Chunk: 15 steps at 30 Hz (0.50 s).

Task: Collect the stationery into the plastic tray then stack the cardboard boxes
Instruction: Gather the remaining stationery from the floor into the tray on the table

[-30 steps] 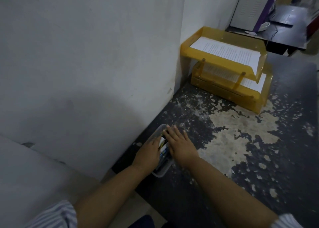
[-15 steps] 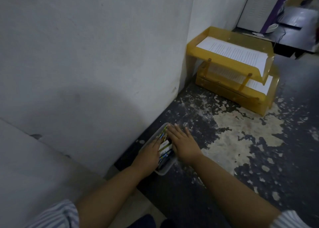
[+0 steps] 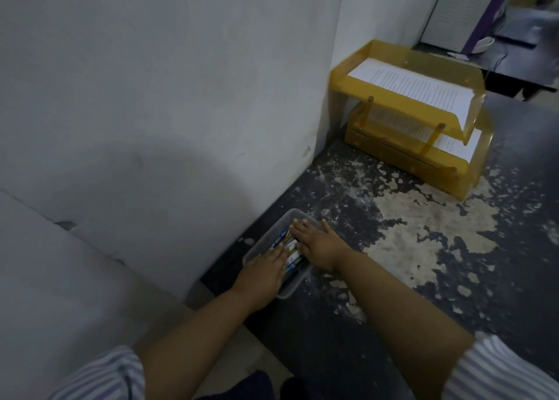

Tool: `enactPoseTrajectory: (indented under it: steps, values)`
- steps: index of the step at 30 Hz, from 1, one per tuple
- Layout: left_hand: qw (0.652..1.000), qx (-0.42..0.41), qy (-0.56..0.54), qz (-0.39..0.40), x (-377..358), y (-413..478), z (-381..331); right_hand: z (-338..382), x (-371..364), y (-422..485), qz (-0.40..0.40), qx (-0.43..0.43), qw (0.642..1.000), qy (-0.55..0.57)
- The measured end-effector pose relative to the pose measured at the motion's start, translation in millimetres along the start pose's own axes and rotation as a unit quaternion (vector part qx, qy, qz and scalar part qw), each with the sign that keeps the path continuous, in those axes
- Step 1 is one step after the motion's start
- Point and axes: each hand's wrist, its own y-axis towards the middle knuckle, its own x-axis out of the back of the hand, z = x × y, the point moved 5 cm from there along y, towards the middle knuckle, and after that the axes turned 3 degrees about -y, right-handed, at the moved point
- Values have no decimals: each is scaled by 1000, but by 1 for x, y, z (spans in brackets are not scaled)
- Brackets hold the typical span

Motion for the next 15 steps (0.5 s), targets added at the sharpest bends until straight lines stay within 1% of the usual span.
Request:
enactPoseTrajectory:
  steps: [2,4,6,11,15]
  values:
    - [1000,-1,2,1,-1,-3,1,-3,4,-7,-60,5,998,33]
    - [1000,8,-2,-2,-2,-5,2,-6,1,-16,-116,-4,993,28]
    - [1000,17,4,-3,-2,-8,3,-8,-9,-22,-137,-24,990,12]
    - [1000,22,-1,-12,0,-8,2,-10,-24,-20,-114,-62,992,2]
    - [1000,23,-7,-2,3,-9,-1,-10,-24,-16,-74,-75,994,-7]
